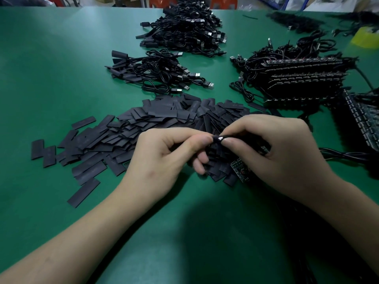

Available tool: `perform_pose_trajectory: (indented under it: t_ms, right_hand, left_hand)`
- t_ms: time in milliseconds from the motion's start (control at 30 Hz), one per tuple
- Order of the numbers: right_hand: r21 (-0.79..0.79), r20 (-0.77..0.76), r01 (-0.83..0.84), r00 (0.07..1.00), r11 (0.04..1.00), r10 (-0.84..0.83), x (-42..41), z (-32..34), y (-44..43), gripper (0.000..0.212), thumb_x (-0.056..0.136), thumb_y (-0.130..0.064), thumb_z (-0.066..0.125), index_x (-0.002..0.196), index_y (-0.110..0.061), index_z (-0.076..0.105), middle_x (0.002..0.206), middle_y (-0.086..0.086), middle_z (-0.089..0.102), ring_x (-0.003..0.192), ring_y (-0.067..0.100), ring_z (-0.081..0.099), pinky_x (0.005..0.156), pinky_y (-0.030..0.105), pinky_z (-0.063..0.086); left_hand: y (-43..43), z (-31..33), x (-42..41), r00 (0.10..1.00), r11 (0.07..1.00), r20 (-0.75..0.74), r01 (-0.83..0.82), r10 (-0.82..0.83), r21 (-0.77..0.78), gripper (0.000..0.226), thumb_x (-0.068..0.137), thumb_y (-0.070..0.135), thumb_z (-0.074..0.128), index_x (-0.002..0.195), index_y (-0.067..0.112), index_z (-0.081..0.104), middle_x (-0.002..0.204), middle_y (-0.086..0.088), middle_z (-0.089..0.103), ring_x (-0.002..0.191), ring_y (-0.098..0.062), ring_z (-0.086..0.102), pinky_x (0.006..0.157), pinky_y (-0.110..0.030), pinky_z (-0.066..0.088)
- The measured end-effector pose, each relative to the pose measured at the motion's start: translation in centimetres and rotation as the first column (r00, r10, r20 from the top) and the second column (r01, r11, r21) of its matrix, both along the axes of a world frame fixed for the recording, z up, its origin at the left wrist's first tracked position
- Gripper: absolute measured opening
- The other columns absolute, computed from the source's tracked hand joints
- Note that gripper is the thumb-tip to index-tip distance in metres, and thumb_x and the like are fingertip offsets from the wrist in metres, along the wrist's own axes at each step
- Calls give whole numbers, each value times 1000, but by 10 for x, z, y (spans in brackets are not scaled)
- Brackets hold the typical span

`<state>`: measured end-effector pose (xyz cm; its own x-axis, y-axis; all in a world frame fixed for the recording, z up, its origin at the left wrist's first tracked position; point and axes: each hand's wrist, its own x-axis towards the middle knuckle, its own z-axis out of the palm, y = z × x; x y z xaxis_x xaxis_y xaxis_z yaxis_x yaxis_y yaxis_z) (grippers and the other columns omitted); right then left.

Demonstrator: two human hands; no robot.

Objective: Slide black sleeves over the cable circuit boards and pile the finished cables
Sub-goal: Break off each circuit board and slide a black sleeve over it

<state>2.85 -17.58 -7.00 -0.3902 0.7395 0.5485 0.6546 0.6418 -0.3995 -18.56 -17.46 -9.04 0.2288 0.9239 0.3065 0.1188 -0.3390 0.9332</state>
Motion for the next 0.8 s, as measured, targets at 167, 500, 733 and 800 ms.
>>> perform_pose_trajectory:
  t_ms: [167, 500, 733, 800]
  right_hand:
    - [-75, -65, -17, 998, 997, 12, -3, 3, -1, 8, 93, -23, 70, 94, -19, 77, 81, -5, 73, 73, 15, 68, 66, 36, 50]
    - [-409, -253, -113, 967, 906, 7, 0, 1, 1, 9, 92, -29, 71, 85, -25, 75, 65, -4, 62, 58, 5, 51, 56, 22, 40]
    - [-465, -359, -213, 933, 859, 37, 2, 1, 4, 8, 86, -31, 72, 84, -27, 77, 62, -14, 61, 58, -4, 49, 57, 10, 38]
    - [-481, -394, -244, 918, 842, 40, 3, 0, 4, 7, 85, -31, 72, 82, -26, 78, 61, -15, 60, 58, -3, 48, 56, 11, 38]
  left_hand:
    - [1, 0, 1, 990, 996, 143, 27, -14, -87, 20, 89, 24, 63, 103, 14, 74, 66, -7, 69, 51, -17, 66, 57, -25, 54]
    - [-2, 2, -9, 892, 801, -305, -96, 333, 591, 23, 85, 22, 83, 106, 14, 79, 94, 1, 72, 86, -9, 66, 84, -19, 49]
    - [-2, 3, -4, 952, 924, -225, -116, 208, 365, 21, 82, 27, 80, 103, 24, 78, 97, 12, 73, 92, -9, 69, 84, -20, 51]
    - [-2, 3, -3, 967, 945, -188, -108, 171, 307, 20, 82, 28, 79, 102, 26, 77, 96, 12, 74, 92, -10, 70, 84, -21, 51]
